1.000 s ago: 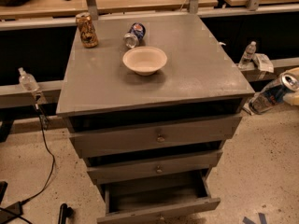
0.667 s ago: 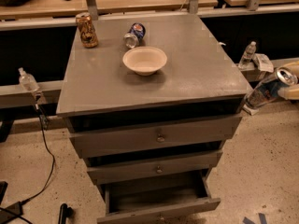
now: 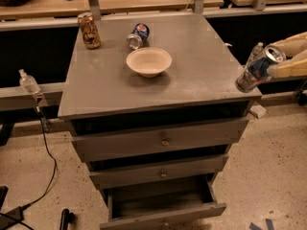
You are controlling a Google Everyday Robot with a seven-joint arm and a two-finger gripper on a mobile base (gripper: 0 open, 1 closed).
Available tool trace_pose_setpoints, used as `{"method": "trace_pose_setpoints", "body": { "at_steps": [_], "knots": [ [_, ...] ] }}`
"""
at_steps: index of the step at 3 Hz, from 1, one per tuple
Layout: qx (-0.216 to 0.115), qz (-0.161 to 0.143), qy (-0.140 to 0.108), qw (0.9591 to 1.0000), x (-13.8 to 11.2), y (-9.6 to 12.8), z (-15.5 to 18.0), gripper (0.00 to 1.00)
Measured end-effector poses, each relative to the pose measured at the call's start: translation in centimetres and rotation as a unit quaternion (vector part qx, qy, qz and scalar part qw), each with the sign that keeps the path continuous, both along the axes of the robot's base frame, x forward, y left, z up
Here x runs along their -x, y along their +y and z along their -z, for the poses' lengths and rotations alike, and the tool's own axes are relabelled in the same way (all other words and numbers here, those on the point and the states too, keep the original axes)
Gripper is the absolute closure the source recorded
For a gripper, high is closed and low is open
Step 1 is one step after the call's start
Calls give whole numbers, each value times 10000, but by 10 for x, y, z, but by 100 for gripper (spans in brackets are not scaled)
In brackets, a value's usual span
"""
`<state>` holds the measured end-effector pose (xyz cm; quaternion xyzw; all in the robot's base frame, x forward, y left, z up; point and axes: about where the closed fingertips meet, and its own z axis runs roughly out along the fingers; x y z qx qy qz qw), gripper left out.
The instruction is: Pick redbull can from bottom drawer and place on counter
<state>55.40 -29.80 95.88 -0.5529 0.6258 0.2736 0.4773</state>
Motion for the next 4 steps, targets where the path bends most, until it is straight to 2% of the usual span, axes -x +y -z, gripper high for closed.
{"method": "trace_pose_setpoints", "body": {
  "at_steps": [1, 2, 3, 4],
  "knots": [
    [-43, -132, 263, 9996, -22, 28, -1, 100],
    [-81, -50, 434, 9990, -36, 42, 2, 100],
    [186, 38, 575, 9982, -46, 53, 9, 100],
    [518, 206, 775, 9954, -56, 58, 20, 100]
  ]
}}
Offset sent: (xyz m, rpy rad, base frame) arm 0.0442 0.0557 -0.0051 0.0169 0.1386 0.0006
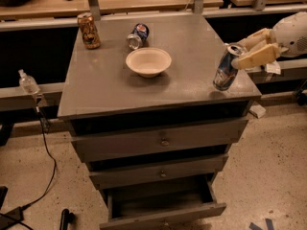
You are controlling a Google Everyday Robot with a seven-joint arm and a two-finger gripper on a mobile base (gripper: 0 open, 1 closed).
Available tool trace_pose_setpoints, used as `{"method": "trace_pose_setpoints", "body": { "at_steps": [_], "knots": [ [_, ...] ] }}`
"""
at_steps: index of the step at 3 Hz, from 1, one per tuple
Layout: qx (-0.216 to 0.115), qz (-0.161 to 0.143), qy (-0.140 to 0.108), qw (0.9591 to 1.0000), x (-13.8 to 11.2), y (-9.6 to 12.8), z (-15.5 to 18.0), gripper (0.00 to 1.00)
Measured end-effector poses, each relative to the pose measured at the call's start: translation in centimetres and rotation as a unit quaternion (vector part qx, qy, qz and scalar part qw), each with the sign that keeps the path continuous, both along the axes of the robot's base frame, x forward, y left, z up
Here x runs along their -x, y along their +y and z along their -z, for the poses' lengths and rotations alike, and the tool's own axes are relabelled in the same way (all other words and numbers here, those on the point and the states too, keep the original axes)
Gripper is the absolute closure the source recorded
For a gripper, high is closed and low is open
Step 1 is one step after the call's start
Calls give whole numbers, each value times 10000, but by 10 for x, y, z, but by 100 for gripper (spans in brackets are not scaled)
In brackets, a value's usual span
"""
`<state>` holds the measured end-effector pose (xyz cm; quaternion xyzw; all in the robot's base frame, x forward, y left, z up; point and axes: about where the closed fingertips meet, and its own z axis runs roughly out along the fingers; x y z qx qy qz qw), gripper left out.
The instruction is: Pick redbull can from bottom drawer and place on counter
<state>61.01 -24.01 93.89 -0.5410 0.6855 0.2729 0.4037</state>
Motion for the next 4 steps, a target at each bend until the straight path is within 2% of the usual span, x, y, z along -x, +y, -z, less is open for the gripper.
{"method": "trace_pose_setpoints", "body": {
  "at_steps": [1, 2, 4],
  "knots": [
    [236, 98, 190, 9995, -7, 4, 7, 100],
    [312, 115, 440, 9985, -12, 10, 15, 79],
    [280, 134, 391, 9988, -18, 14, 17, 33]
  ]
}}
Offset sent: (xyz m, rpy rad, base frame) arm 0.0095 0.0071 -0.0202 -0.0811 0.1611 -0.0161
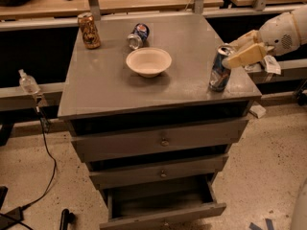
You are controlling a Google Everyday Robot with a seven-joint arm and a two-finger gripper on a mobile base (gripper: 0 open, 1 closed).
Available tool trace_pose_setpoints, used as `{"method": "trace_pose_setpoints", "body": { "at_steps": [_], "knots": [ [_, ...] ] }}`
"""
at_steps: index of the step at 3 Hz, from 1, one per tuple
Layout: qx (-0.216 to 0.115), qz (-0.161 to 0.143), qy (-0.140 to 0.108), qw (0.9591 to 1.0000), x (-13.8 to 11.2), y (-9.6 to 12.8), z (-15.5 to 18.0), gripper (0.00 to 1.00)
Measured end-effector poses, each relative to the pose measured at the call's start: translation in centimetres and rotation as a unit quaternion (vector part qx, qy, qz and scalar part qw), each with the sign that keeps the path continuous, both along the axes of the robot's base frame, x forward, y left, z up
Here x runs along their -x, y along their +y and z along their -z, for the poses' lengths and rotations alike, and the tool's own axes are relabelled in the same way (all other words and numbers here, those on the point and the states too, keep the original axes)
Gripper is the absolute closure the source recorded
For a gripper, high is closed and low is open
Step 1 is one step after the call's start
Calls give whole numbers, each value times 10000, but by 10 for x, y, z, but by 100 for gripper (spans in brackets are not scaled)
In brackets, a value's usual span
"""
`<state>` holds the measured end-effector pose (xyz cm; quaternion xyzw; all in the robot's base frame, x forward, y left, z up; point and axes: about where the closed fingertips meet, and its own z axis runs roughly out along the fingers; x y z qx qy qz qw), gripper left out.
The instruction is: Pick redbull can from bottom drawer and place on counter
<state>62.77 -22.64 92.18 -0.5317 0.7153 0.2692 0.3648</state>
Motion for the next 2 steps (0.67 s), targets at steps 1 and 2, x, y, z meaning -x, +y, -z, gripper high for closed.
{"method": "trace_pose_setpoints", "body": {
  "at_steps": [1, 2],
  "knots": [
    [-13, 5, -6, 10000, -3, 2, 1, 10],
    [-23, 7, -10, 10000, -5, 5, 3, 0]
  ]
}}
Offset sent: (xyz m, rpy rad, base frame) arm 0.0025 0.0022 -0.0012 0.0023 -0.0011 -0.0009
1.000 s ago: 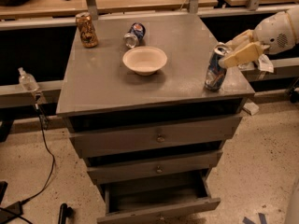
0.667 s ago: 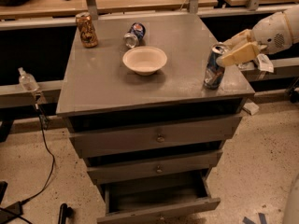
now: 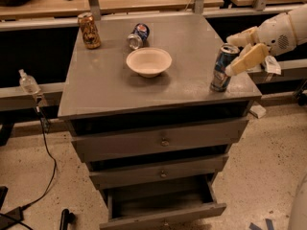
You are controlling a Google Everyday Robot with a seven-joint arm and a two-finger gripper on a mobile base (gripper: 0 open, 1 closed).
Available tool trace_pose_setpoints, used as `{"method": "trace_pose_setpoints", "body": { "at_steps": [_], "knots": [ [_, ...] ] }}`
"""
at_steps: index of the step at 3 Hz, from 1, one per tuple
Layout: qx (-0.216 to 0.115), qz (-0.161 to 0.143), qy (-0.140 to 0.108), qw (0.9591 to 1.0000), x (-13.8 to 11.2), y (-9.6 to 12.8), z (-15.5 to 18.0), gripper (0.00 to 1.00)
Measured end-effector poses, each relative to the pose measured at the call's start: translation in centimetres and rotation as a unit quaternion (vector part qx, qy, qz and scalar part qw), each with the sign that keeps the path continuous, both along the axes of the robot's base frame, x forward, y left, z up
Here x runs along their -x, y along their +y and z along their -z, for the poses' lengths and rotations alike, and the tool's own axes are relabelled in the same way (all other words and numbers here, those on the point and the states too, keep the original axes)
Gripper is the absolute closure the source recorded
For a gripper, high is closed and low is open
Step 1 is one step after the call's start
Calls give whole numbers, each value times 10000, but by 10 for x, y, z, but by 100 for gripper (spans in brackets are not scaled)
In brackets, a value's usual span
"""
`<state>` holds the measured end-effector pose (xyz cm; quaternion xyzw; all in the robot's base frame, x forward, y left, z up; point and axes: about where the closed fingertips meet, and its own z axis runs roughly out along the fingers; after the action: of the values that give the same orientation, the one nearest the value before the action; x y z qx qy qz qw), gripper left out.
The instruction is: Pick redbull can from bottom drawer and place on counter
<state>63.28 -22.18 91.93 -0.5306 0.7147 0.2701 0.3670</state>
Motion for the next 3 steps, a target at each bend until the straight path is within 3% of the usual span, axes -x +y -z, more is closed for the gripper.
{"method": "trace_pose_setpoints", "body": {
  "at_steps": [1, 2, 3],
  "knots": [
    [0, 0, 0, 10000, 0, 0, 0, 0],
    [-228, -68, -268, 9994, 1, -4, -8, 0],
    [-606, -102, -739, 9954, 7, -13, -28, 0]
  ]
}}
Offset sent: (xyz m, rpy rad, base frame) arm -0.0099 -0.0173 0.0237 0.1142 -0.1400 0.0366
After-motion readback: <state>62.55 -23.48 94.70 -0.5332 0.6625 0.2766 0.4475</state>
